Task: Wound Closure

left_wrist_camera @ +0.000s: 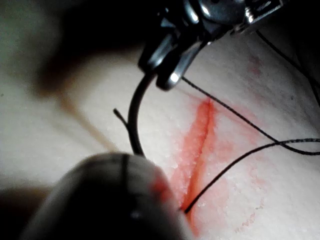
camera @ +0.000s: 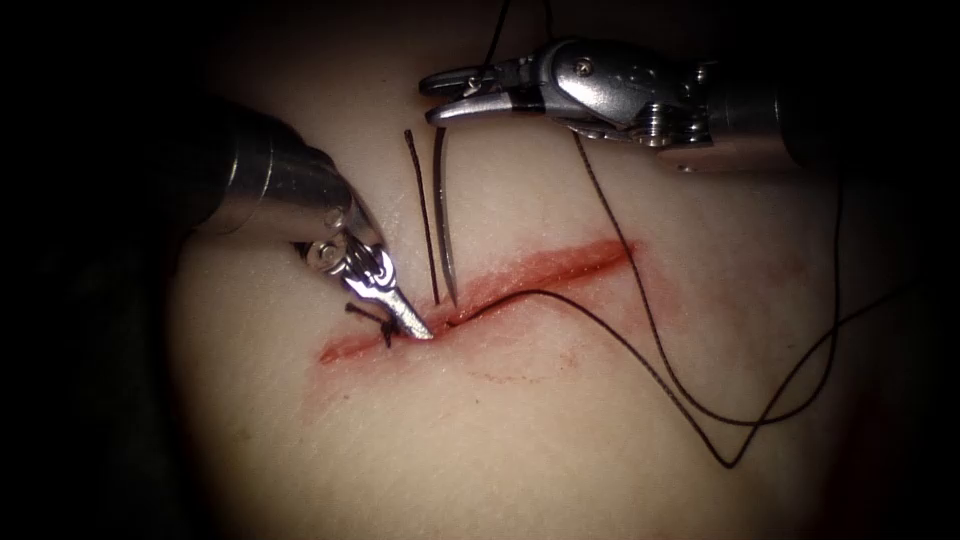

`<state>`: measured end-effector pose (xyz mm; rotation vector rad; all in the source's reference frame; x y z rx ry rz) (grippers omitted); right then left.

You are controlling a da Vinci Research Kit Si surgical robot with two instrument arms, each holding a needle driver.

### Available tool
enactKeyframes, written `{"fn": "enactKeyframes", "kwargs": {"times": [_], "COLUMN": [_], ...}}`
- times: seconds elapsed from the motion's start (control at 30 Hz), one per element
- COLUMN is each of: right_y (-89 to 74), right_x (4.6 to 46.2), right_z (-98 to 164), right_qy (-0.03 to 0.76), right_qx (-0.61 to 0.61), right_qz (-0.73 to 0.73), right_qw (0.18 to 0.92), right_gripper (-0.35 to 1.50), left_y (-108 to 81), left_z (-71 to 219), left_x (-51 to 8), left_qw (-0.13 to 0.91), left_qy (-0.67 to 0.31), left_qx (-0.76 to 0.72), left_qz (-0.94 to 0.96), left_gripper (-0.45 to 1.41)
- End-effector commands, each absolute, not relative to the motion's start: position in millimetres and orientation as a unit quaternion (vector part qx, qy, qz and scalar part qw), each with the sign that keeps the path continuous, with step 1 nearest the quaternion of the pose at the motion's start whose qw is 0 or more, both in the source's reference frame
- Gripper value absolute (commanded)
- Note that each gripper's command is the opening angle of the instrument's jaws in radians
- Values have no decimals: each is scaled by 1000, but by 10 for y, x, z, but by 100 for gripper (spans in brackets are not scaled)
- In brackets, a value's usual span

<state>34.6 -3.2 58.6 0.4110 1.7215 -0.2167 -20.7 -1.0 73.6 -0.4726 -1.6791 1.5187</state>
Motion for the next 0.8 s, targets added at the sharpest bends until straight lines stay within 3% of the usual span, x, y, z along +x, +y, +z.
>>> {"fn": "enactKeyframes", "kwargs": {"times": [0.03, 0.8], "right_y": [-32, -49], "right_x": [356, 359], "right_z": [588, 594], "right_qy": [751, 724], "right_qx": [180, 230], "right_qz": [-94, -31], "right_qw": [628, 649], "right_gripper": [-35, -35], "left_y": [-11, -7], "left_z": [742, 733], "left_x": [-213, -214], "left_qw": [402, 402], "left_qy": [-666, -678], "left_qx": [-189, -197], "left_qz": [599, 583], "left_gripper": [-45, -45]}}
